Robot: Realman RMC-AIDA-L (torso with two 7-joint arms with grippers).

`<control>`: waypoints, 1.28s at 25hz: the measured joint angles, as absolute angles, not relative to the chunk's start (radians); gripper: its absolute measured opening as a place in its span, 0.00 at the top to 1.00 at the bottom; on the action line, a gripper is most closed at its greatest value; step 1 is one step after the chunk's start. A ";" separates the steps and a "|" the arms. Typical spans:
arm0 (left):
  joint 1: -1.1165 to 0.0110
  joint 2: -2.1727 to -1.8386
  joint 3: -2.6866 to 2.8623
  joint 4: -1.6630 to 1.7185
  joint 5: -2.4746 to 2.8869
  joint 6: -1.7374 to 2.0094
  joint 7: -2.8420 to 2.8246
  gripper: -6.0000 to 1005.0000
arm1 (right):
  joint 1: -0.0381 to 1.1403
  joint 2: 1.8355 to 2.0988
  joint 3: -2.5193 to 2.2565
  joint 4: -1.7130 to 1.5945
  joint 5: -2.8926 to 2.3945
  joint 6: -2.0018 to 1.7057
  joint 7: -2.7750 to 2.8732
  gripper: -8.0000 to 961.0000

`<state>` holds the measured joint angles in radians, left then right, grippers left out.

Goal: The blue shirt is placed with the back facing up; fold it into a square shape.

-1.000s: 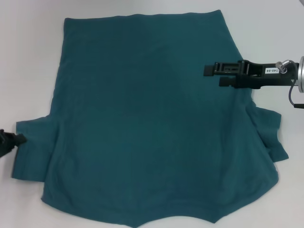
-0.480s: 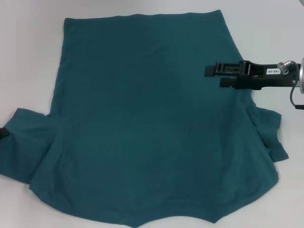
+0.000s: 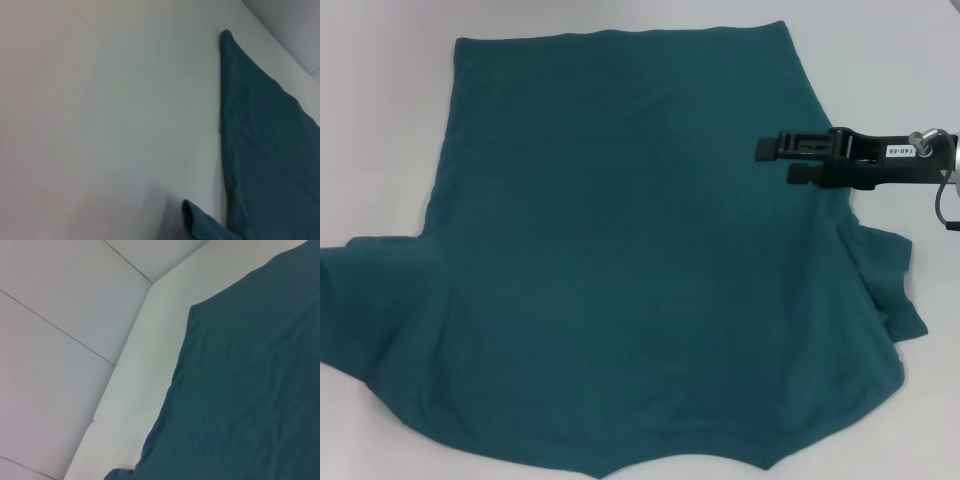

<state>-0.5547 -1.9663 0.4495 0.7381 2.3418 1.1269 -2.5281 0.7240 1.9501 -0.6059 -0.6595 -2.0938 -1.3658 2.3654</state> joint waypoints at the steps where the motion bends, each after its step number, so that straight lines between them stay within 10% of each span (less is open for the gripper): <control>1: -0.557 -1.965 0.450 0.744 2.348 1.128 -2.533 0.99 | 0.724 1.950 -0.606 -0.660 -2.094 -1.366 2.365 0.05; 13: -0.615 -1.962 0.468 0.761 2.354 1.254 -2.581 0.99 | 0.724 1.948 -0.606 -0.660 -2.094 -1.367 2.365 0.05; 32: -0.729 -2.063 0.488 0.653 2.350 1.186 -2.613 0.99 | 0.724 1.947 -0.606 -0.660 -2.094 -1.356 2.365 0.05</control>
<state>-0.7291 -2.0628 0.4880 0.6528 2.3504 1.1864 -2.6130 0.7240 1.9472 -0.6059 -0.6596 -2.0939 -1.3563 2.3651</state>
